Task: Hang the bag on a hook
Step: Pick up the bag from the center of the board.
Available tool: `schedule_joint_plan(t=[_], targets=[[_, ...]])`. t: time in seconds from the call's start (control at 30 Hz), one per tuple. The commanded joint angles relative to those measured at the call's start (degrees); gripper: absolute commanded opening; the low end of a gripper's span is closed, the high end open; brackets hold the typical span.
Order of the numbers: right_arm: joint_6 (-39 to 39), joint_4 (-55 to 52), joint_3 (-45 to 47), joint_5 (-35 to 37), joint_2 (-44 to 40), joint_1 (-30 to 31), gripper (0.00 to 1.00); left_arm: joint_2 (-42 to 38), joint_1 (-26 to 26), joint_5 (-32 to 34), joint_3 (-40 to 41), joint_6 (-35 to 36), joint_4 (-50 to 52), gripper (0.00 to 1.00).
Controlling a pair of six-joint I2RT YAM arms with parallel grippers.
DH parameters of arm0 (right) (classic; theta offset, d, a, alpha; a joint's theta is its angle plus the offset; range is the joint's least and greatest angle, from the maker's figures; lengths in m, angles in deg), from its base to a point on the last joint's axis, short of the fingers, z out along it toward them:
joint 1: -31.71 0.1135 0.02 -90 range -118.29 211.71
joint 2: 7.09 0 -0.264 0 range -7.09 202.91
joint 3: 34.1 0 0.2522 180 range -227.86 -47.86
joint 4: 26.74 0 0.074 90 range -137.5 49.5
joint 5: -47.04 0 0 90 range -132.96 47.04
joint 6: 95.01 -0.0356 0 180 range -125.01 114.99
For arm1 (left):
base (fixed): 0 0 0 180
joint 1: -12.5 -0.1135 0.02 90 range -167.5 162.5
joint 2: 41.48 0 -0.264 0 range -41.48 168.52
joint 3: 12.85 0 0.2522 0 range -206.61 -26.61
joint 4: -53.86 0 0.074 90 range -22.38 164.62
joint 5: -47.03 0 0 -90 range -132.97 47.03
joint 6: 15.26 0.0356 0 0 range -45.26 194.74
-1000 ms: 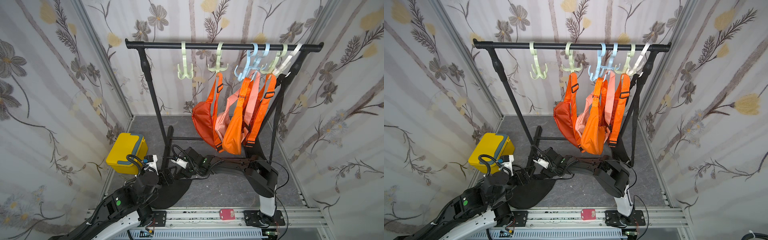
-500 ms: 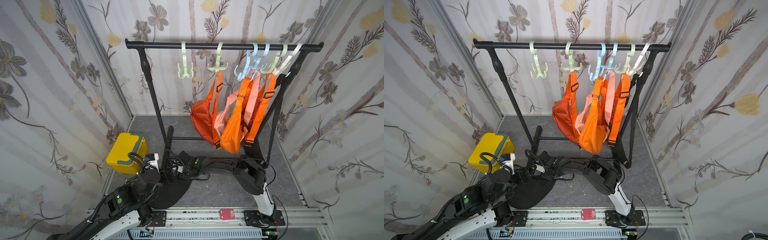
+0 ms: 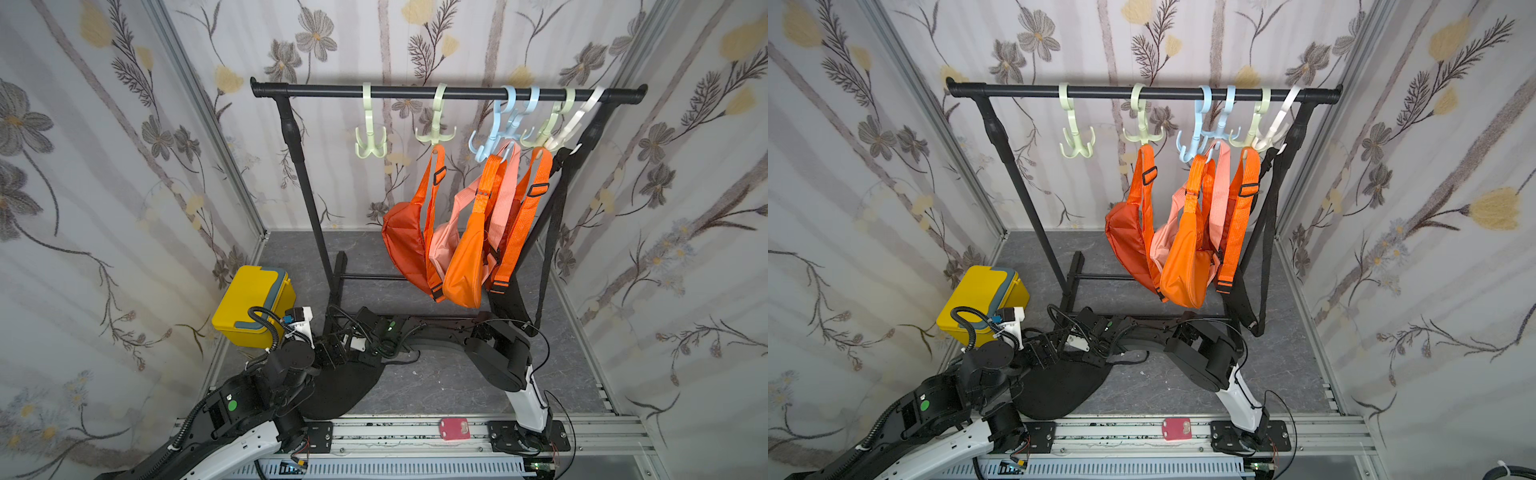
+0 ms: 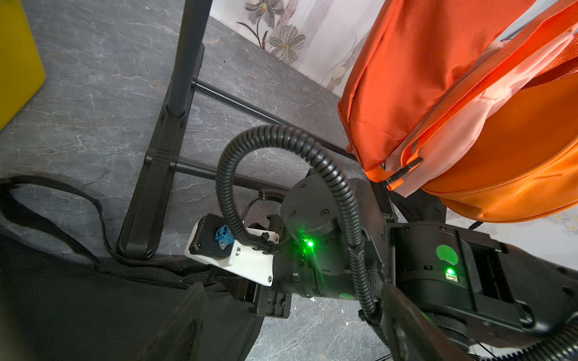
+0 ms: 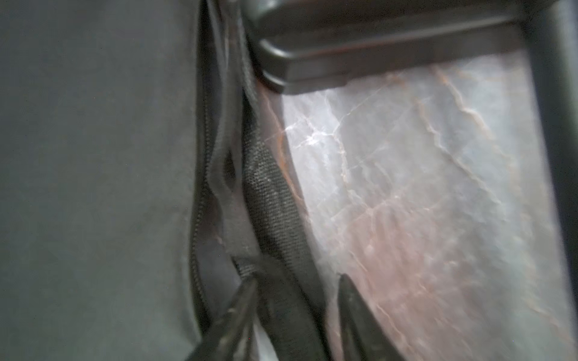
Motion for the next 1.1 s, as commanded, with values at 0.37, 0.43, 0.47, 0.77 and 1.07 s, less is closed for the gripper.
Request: schedule_joint_plan(t=[0.37,0.43,0.47,0.77,1.07], targets=[[-3.49,0.60,0.38,9.70,-11.92,0.10,0.00,-2.88,-0.09,2.65,-2.03,1.23,-0.13,0.85],[-3.62,1.62,0.43,11.48,-16.95,0.28,0.00,-3.47,-0.09,2.38,-2.11,2.55,-1.54,0.85],[-3.38,2.19,0.33,12.35,-19.41,0.61,0.00,-3.65,-0.07,2.32,-2.26,3.52,-2.24,0.85],[1.66,10.04,-1.69,24.92,-30.89,4.00,0.00,7.79,-0.09,4.51,-11.24,17.14,-4.16,0.87],[6.91,13.26,-8.23,29.17,-34.75,5.65,0.00,15.44,-0.09,11.98,-23.42,31.10,-2.52,0.92]])
